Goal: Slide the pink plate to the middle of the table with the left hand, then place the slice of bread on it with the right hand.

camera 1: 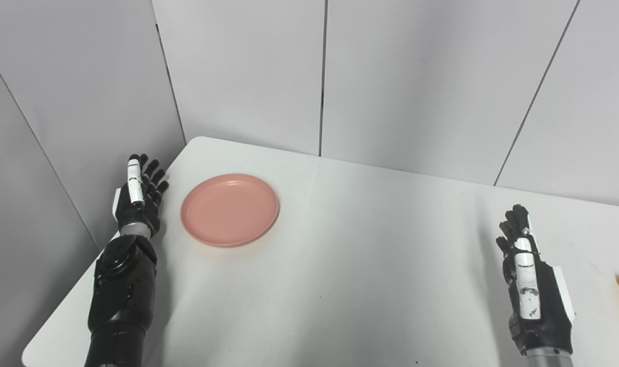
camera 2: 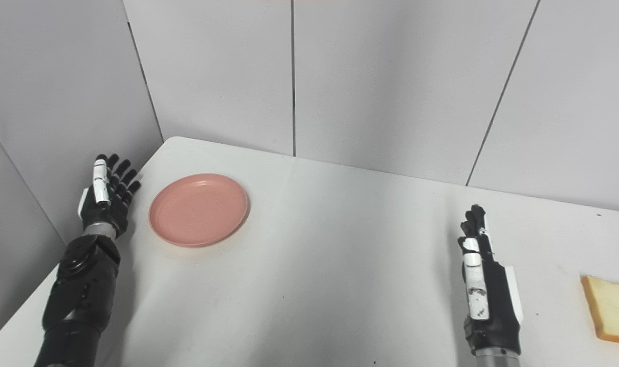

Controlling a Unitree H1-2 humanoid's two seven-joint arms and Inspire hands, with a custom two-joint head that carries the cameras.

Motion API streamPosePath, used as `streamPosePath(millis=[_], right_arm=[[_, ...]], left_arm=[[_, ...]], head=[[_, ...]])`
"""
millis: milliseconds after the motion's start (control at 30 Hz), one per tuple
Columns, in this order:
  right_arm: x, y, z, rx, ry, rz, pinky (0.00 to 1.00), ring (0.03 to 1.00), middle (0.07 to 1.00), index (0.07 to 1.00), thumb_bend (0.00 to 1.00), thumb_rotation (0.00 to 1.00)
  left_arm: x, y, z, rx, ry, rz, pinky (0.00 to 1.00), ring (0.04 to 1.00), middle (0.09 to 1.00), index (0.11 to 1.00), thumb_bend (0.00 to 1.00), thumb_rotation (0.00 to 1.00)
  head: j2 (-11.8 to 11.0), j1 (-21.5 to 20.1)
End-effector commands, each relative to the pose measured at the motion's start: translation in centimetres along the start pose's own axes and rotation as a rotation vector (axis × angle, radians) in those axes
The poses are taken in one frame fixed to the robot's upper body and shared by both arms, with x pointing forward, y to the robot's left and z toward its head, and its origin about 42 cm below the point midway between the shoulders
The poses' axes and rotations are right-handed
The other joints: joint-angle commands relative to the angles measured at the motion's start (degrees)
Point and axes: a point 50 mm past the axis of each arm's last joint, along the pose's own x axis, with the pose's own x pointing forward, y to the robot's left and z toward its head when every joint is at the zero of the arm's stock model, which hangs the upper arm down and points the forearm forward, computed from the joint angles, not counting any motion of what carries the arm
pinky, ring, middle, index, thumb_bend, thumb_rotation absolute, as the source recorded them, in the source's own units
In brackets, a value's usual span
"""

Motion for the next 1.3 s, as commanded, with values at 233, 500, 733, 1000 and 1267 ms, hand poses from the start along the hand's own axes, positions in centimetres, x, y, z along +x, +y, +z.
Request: streamPosePath(millis=[233,500,733,1000,1267], right_arm=[[0.5,0.1,1.5,-0.015,-0.050,0.006,1.00,1.000,1.000,1.000,0.23,1.00],[0.6,0.2,1.5,0.014,-0.048,0.006,1.00,1.000,1.000,1.000,0.24,1.00],[0.6,0.3,1.5,0.010,-0.048,-0.002,1.00,1.000,1.000,1.000,0.27,1.00],[0.6,0.1,1.3,-0.002,-0.052,-0.004,1.00,1.000,1.000,1.000,0.27,1.00],[0.7,0.1,1.0,0.004,-0.053,0.000,1.00,1.000,1.000,1.000,0.31,1.00]], left_arm=[[1.4,-0.2,0.2,0.017,-0.026,-0.038,0.95,0.947,0.944,0.942,0.38,1.00],[1.1,-0.8,-2.0,-0.015,0.036,-0.059,0.95,0.946,0.942,0.932,0.39,1.00],[0.3,-2.1,-3.8,-0.023,0.089,-0.130,0.96,0.949,0.945,0.949,0.42,1.00],[-2.0,-5.3,-5.9,0.027,0.121,-0.252,0.93,0.924,0.918,0.907,0.45,1.00],[-3.9,-7.4,-6.6,0.008,0.154,-0.358,0.97,0.953,0.952,0.933,0.47,0.98]], head=[[0.4,-0.3],[0.8,-0.6],[1.1,-1.2],[1.5,-2.0],[2.0,-3.3]])
